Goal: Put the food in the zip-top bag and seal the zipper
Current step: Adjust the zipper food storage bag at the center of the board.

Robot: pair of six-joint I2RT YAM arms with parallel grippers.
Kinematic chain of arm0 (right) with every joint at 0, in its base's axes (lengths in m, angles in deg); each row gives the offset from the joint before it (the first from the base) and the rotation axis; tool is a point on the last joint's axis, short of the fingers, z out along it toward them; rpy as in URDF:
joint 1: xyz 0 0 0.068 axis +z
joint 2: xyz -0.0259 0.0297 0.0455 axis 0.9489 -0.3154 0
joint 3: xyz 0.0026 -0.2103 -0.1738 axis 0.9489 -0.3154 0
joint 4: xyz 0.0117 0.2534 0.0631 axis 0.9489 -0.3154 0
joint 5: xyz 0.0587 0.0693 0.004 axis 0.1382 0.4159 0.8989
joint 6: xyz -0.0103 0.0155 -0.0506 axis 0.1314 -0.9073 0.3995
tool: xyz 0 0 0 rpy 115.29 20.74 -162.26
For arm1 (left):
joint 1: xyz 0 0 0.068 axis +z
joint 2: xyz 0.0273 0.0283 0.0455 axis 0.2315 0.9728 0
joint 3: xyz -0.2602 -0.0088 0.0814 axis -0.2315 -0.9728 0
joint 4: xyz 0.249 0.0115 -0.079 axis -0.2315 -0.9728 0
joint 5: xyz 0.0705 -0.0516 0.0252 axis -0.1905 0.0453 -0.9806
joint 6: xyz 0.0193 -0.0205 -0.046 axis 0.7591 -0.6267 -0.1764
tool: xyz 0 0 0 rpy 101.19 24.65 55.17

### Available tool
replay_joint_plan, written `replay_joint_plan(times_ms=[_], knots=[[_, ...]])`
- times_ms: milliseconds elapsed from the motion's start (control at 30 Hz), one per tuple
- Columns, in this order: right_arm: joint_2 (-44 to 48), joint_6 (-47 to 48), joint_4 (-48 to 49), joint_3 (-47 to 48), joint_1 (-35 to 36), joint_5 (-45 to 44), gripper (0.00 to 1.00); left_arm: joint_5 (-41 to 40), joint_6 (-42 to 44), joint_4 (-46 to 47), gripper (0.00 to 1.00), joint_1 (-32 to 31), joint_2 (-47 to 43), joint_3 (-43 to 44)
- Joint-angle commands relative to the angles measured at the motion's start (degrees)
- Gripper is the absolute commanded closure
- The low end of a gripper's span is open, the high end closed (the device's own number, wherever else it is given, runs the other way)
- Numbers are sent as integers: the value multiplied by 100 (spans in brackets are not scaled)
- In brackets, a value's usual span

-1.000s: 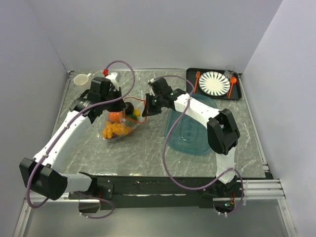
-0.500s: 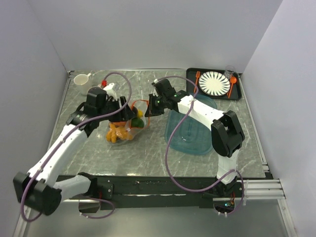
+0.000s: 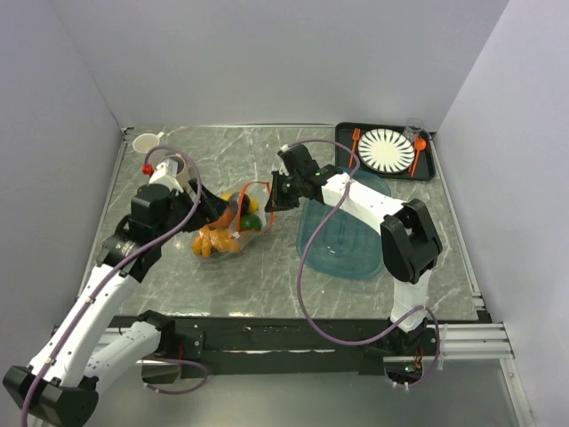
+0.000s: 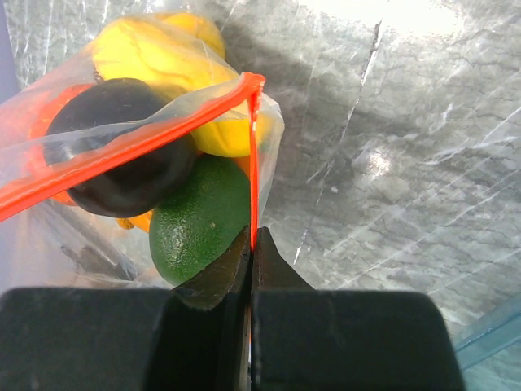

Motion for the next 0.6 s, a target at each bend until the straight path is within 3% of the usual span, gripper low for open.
replay_joint_plan(times_ms=[0, 300, 567], knots=[[381, 36, 117, 3, -81, -137, 100, -101, -974, 348, 19, -15, -491, -557], [434, 1, 144, -59, -98, -137, 100, 189, -2511, 709, 19, -15, -1203, -1631], [477, 1, 109, -59, -98, -128, 100, 453, -3233, 1288, 21, -15, -1239, -2351]])
